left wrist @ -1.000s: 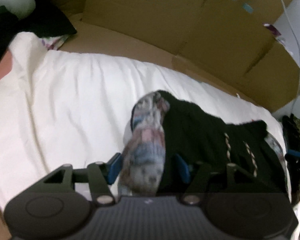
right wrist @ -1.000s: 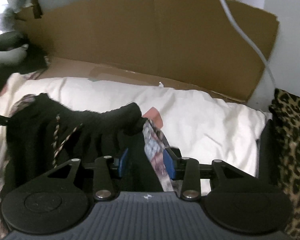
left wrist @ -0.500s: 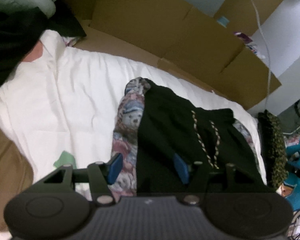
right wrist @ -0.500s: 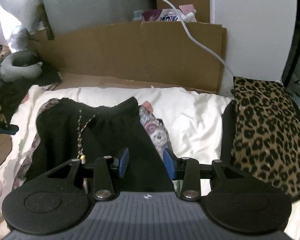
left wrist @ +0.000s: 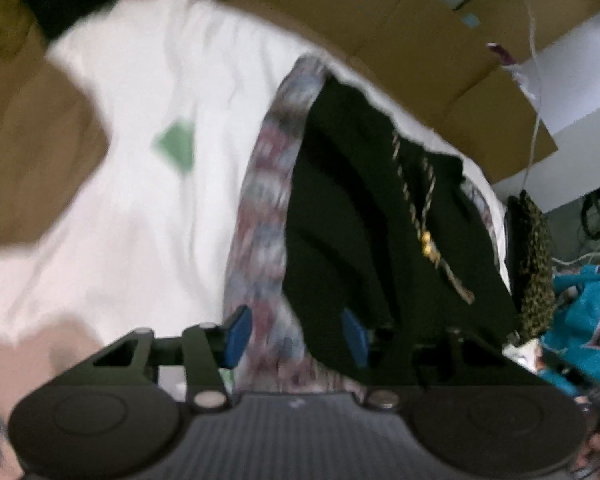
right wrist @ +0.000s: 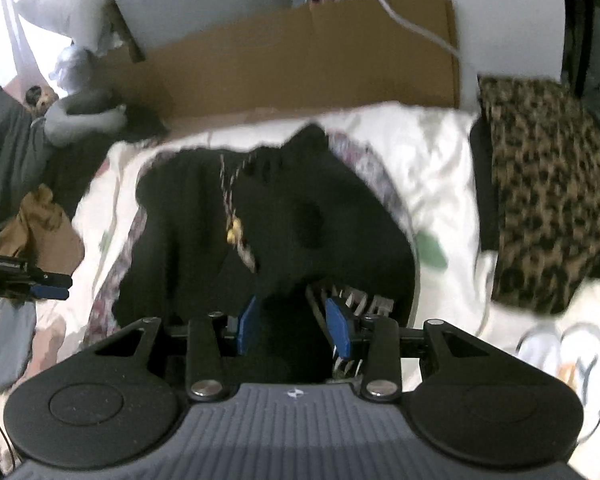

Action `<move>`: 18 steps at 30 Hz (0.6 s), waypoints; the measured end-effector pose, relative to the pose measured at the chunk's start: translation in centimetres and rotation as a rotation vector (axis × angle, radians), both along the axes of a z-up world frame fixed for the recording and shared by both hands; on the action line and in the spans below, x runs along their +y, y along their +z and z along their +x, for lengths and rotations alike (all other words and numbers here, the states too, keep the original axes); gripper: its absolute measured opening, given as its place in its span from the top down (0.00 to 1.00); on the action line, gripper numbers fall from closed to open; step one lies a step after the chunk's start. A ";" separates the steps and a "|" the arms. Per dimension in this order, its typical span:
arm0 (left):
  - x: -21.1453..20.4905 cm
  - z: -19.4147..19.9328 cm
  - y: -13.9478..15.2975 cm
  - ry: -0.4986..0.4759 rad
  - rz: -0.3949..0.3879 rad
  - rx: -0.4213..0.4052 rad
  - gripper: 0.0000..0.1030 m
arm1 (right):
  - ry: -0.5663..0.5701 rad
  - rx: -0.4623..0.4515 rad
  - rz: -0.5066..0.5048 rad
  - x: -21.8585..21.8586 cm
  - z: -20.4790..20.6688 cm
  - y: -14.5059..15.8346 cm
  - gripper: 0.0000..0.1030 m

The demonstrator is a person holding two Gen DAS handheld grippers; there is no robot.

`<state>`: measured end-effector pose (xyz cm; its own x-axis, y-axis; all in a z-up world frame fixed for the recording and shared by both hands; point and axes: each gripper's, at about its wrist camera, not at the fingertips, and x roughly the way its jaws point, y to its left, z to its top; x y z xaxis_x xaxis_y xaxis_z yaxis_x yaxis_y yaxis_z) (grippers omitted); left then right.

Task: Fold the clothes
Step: 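Lay the hoodie flat on the duvet and open both grippers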

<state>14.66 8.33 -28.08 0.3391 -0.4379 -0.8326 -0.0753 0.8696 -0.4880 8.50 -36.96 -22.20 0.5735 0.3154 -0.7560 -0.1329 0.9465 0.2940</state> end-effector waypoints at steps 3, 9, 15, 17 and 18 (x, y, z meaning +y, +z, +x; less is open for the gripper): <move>1.2 -1.5 -1.2 0.027 -0.041 0.054 0.64 | -0.020 0.050 0.016 -0.2 -1.2 -1.5 0.56; 2.2 -3.8 -3.0 0.051 -0.102 0.137 0.66 | -0.020 0.092 0.010 -0.3 -2.2 -2.8 0.56; 1.7 -5.1 -5.5 0.035 -0.134 0.246 0.65 | -0.005 0.104 0.014 0.0 -2.7 -3.0 0.56; 1.5 -5.3 -6.0 0.032 -0.116 0.257 0.64 | 0.003 0.106 0.012 0.1 -2.9 -3.0 0.56; 1.4 -5.4 -6.3 0.038 -0.125 0.260 0.61 | 0.001 0.109 0.013 0.1 -3.0 -3.2 0.56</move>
